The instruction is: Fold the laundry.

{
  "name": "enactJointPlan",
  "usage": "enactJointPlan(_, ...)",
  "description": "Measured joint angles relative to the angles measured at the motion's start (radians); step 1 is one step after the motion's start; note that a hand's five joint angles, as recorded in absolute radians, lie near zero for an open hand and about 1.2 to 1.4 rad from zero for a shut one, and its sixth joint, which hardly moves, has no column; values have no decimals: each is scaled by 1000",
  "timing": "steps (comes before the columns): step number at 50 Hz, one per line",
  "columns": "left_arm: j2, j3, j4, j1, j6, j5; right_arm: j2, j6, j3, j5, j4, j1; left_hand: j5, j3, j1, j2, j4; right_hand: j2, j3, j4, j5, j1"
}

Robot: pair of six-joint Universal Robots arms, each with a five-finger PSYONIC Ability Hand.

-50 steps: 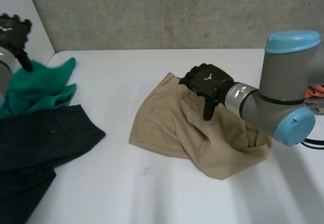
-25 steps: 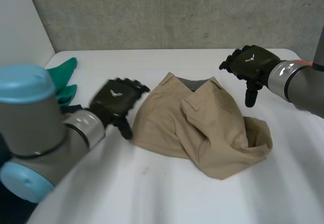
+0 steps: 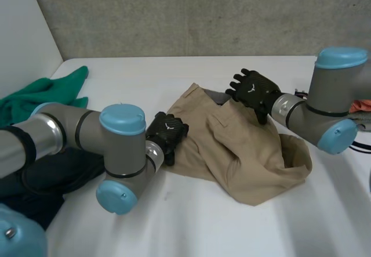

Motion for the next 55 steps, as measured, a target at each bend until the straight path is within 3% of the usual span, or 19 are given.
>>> enactJointPlan(2,-11,15,-4,1,1,-4,23,2,-16,3,-9,2,248,286,223,296,279,111,112,111,104,111)
enactJointPlan(4,-19,29,-2,2,1,-10,47,3,-34,6,-19,2,413,416,357,441,446,357,355,352,336,344)
enactJointPlan(5,-21,36,4,2,1,-16,58,4,-43,7,-23,2,483,489,411,517,523,589,577,572,534,571)
enactJointPlan(8,-19,56,35,5,2,-37,74,6,-63,8,-34,-2,487,513,411,534,550,930,920,920,893,888)
enactJointPlan(15,39,106,126,44,4,-76,-5,58,-59,8,-42,-28,487,513,413,534,551,959,982,990,942,893)
enactJointPlan(21,129,177,206,111,-8,-82,-164,206,-19,27,-18,-59,487,513,417,534,551,959,982,990,942,893)
enactJointPlan(29,157,301,224,180,-63,6,-350,499,128,49,151,-59,487,513,417,537,551,967,982,990,944,893)
enactJointPlan(32,117,355,213,200,-81,58,-411,696,265,49,207,-40,487,513,418,537,551,967,982,991,944,893)
enactJointPlan(40,-69,429,203,217,-89,136,-414,1055,512,50,-8,-9,480,494,406,515,530,967,982,993,952,893)
enactJointPlan(41,-82,431,203,216,-91,139,-409,1072,522,53,-28,-8,480,494,406,515,530,937,950,959,924,879)
enactJointPlan(42,-95,431,202,214,-93,141,-402,1089,532,57,-51,-8,315,331,221,328,353,863,874,881,853,829)
enactJointPlan(43,-110,427,200,210,-97,143,-391,1106,540,66,-81,-8,32,56,-102,67,69,637,654,679,651,617)
enactJointPlan(44,-115,422,200,206,-101,142,-385,1112,541,74,-95,-9,-139,-106,-276,-102,-102,514,536,541,508,497)
enactJointPlan(45,-116,418,200,204,-103,141,-381,1112,540,81,-104,-10,-159,-127,-293,-144,-123,395,419,423,385,376)
enactJointPlan(46,-111,408,201,198,-109,137,-374,1104,534,95,-113,-13,-336,-328,-435,-342,-336,180,225,230,187,163)
enactJointPlan(49,-72,370,208,190,-126,121,-367,1051,511,132,-108,-19,-417,-437,-475,-440,-446,10,21,23,5,0)
enactJointPlan(55,118,234,236,199,-157,73,-415,811,467,181,-25,-20,-417,-439,-475,-443,-449,-2,0,0,-3,-2)
